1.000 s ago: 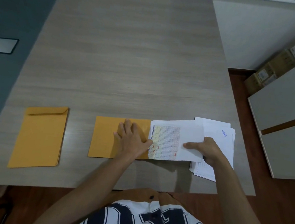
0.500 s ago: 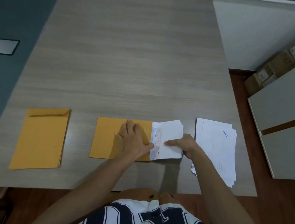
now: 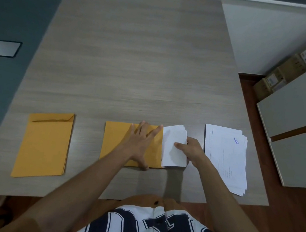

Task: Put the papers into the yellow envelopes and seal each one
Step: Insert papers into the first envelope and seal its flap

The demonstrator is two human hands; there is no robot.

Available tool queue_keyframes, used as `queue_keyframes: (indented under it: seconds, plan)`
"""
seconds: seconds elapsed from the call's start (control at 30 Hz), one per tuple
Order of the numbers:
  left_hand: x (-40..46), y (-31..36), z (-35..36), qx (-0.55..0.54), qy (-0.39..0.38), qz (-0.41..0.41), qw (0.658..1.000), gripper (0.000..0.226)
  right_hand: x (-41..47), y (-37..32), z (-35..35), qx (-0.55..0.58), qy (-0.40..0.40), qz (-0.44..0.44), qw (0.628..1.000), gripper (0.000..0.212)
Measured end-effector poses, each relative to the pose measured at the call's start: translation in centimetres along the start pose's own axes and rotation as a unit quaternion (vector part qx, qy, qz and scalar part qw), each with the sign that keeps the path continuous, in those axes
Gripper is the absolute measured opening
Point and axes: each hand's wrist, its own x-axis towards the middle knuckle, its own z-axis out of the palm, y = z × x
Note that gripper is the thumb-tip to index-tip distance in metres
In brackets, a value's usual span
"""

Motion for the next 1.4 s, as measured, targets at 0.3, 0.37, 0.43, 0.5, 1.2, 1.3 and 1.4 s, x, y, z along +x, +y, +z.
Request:
queue_keyframes:
  seconds: [0.3,0.37,0.43,0.5,1.2,1.3,1.4]
  plan:
    - [-1.1,-0.2,0.1,-0.030,0.007,0.000,1.000,0.156,0.0,-1.7,0.5,-0.072,0.035,0.020,0.997,0.018]
    - [-1.3,-0.2,0.1,-0.022,0.019,0.009,1.000,0.155,-0.1,-2.0,0.3,-0.061,0.020,0.029,0.997,0.015]
    - [-1.4,-0.2,0.1,-0.027,0.025,0.014,0.999,0.154,-0.1,-2.1,0.4,-0.049,0.005,0.035,0.998,0.009]
    - [-1.5,-0.2,-0.1,-0.042,0.024,0.017,0.999,0.154,-0.1,-2.1,0.7,-0.039,-0.008,0.042,0.998,0.011]
    - [-1.9,-0.9,0.3,0.002,0.017,0.004,1.000,0.141,0.7,-1.5,3.1,-0.044,0.014,-0.021,0.999,0.009]
    - [-1.4,-1.2,1.3,0.015,-0.022,-0.019,0.999,0.137,1.3,0.1,2.8,-0.113,0.067,-0.094,0.987,0.007]
    - [-1.0,-0.3,1.6,0.022,-0.008,-0.020,1.000,0.123,1.5,1.1,3.0,-0.189,0.079,-0.150,0.967,0.012]
